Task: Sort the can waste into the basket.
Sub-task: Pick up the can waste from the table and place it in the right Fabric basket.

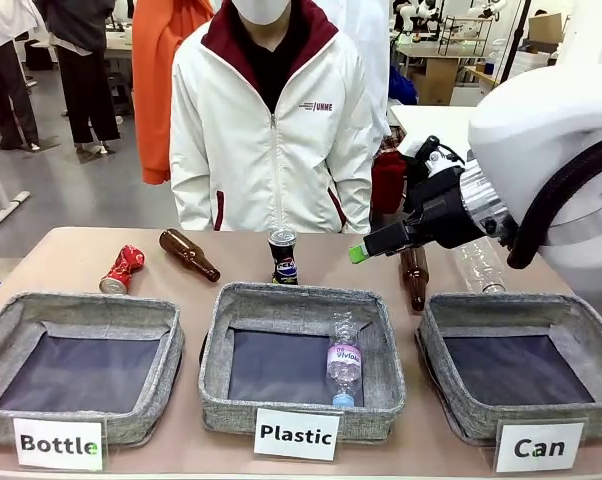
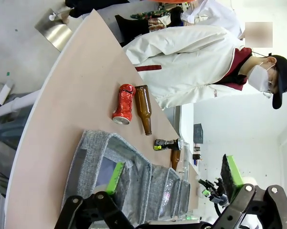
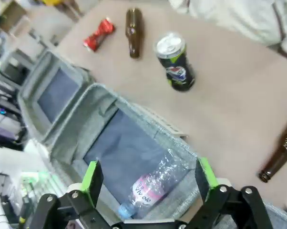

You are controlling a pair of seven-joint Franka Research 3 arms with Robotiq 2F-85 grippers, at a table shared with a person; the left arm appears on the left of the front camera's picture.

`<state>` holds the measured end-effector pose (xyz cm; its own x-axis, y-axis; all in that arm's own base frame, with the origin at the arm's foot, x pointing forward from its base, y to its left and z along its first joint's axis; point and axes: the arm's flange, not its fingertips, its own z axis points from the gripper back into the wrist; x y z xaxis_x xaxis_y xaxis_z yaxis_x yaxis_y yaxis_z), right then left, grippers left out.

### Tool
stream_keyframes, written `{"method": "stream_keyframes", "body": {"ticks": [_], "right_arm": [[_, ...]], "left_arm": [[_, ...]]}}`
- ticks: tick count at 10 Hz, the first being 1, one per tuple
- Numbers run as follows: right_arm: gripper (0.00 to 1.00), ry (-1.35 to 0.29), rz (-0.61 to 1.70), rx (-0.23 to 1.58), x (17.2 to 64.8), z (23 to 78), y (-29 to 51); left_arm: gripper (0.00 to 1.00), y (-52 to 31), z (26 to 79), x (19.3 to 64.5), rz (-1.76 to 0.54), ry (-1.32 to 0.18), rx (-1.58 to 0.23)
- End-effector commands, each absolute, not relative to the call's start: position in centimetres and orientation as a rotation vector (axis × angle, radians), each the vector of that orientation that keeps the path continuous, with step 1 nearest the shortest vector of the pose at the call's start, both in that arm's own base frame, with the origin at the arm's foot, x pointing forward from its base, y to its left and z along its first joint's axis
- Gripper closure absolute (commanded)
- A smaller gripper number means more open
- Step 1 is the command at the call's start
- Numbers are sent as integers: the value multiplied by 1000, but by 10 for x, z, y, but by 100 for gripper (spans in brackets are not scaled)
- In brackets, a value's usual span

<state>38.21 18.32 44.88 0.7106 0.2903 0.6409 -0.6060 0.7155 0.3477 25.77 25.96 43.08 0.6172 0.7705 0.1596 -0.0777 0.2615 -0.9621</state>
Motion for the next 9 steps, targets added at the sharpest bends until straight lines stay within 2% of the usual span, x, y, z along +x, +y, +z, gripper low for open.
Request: {"method": "stream_keyframes", "body": {"ticks": [1, 2, 3, 4, 5, 8, 9], "right_arm": [[0, -607, 469, 624, 395, 459, 157], [0, -590, 529, 580, 382, 449, 183], [0, -531, 722, 473, 374, 444, 195], [0, -556, 775, 398, 381, 432, 214], [0, -605, 831, 433, 391, 422, 228], [0, -706, 937, 326, 409, 397, 278], [0, -701, 996, 372, 423, 389, 286]], "left_arm": [[0, 261, 431, 256, 625, -737, -1183], [0, 261, 431, 256, 625, -737, -1183], [0, 261, 431, 256, 625, -737, -1183], [0, 261, 431, 256, 625, -737, -1183], [0, 261, 431, 256, 625, -737, -1183], [0, 261, 431, 256, 625, -737, -1183], [0, 261, 431, 256, 625, -737, -1183]]}}
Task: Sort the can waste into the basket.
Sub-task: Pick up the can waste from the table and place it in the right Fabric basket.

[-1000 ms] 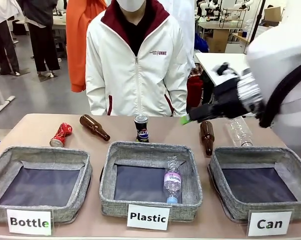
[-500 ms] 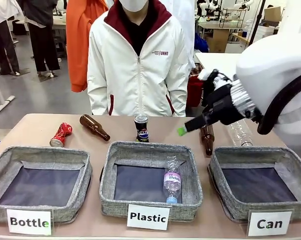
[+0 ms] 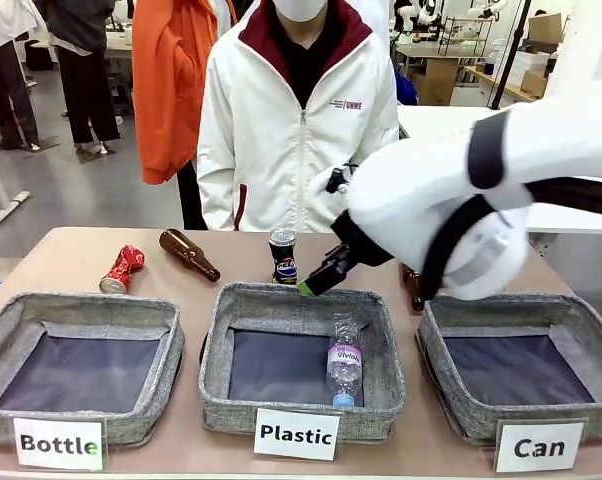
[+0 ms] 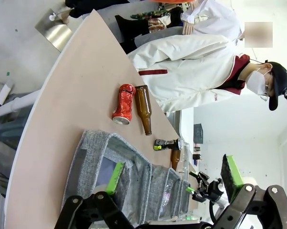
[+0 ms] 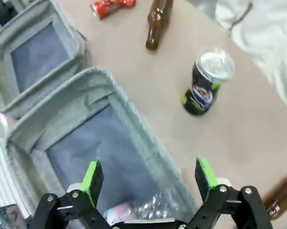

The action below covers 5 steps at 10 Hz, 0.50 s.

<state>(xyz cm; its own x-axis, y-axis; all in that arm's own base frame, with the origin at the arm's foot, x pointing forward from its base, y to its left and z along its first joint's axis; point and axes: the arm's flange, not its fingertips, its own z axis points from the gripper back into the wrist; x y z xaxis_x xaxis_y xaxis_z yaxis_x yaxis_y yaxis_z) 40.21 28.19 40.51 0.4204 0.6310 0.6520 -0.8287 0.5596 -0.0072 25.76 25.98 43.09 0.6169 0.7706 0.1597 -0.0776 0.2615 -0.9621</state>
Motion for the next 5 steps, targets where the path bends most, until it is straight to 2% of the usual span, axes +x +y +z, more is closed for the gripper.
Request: {"method": "stream_keyframes", "body": {"ticks": [1, 2, 5], "right_arm": [[0, -662, 1001, 444, 445, 380, 289], [0, -655, 981, 425, 467, 372, 291], [0, -685, 943, 445, 487, 366, 295]], "left_arm": [[0, 261, 431, 256, 625, -737, -1183], [0, 261, 431, 256, 625, -737, -1183], [0, 261, 431, 256, 625, -737, -1183]]}}
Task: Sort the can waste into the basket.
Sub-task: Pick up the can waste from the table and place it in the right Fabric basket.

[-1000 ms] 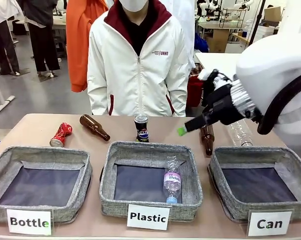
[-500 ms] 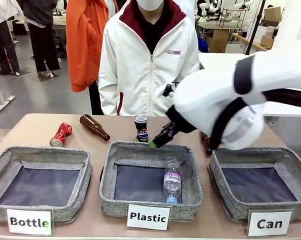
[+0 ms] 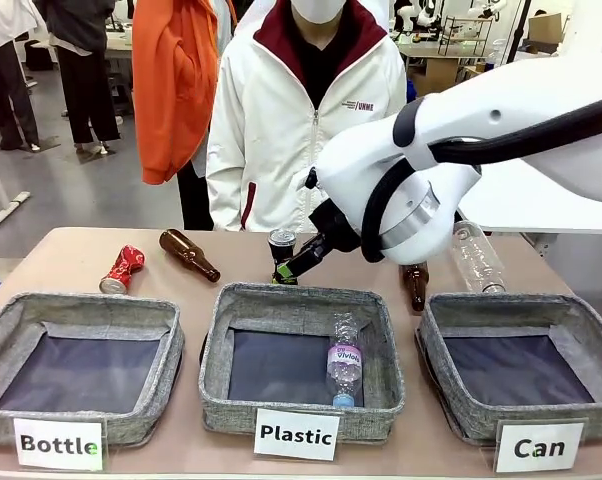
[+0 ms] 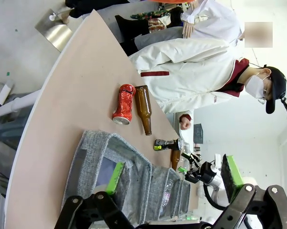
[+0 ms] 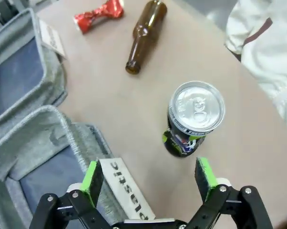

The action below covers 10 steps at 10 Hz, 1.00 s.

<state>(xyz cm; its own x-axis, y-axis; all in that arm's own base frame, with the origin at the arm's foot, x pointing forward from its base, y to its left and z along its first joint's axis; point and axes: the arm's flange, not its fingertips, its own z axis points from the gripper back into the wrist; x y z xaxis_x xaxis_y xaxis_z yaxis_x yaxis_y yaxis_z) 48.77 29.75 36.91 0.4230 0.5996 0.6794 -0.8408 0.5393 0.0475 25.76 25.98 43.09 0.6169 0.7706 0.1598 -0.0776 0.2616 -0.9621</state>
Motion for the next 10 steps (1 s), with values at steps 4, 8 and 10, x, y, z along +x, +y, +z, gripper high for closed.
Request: {"method": "stream_keyframes", "body": {"ticks": [4, 8, 10], "right_arm": [[0, -688, 903, 569, 514, 344, 275], [0, -758, 905, 620, 538, 316, 272], [0, -730, 914, 673, 544, 301, 277]], "left_arm": [[0, 261, 431, 256, 625, -737, -1183], [0, 261, 431, 256, 625, -737, -1183], [0, 261, 431, 256, 625, -737, -1183]]}}
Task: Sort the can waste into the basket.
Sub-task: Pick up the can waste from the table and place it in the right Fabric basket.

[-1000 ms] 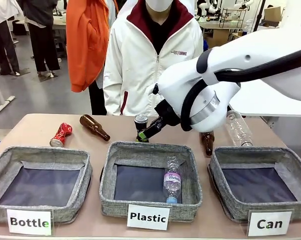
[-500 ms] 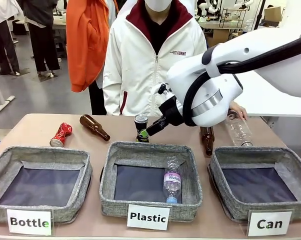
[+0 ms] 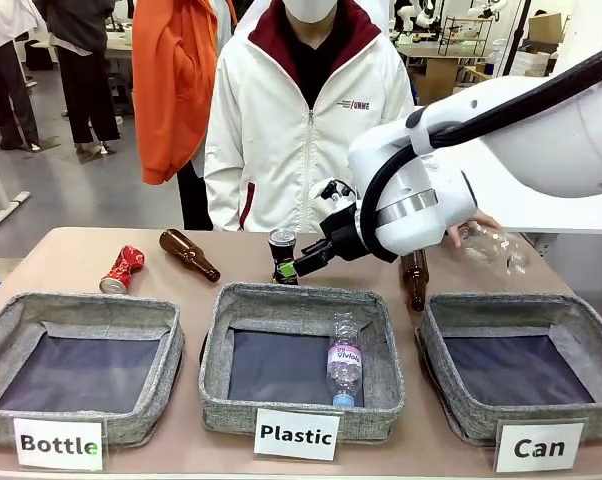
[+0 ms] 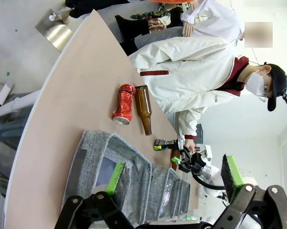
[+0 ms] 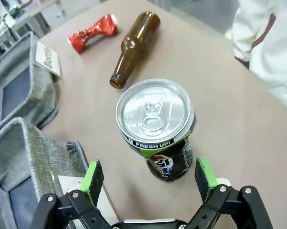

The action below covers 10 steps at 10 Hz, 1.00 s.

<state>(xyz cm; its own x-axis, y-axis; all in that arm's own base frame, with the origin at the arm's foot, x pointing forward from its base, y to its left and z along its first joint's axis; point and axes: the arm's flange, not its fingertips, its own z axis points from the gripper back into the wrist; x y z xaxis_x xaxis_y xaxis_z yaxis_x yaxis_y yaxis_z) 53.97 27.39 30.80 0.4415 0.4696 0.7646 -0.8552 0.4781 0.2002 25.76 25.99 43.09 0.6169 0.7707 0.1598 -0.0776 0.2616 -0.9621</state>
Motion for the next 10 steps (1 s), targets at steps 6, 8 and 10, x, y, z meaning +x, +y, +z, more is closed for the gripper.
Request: {"method": "stream_keyframes", "body": {"ticks": [6, 8, 10], "right_arm": [[0, -799, 934, 609, 520, 334, 254], [0, -749, 960, 558, 466, 394, 224], [0, -487, 958, 464, 349, 468, 201]], "left_arm": [[0, 261, 431, 256, 625, -737, -1183], [0, 261, 431, 256, 625, -737, -1183], [0, 261, 431, 256, 625, -737, -1183]]}}
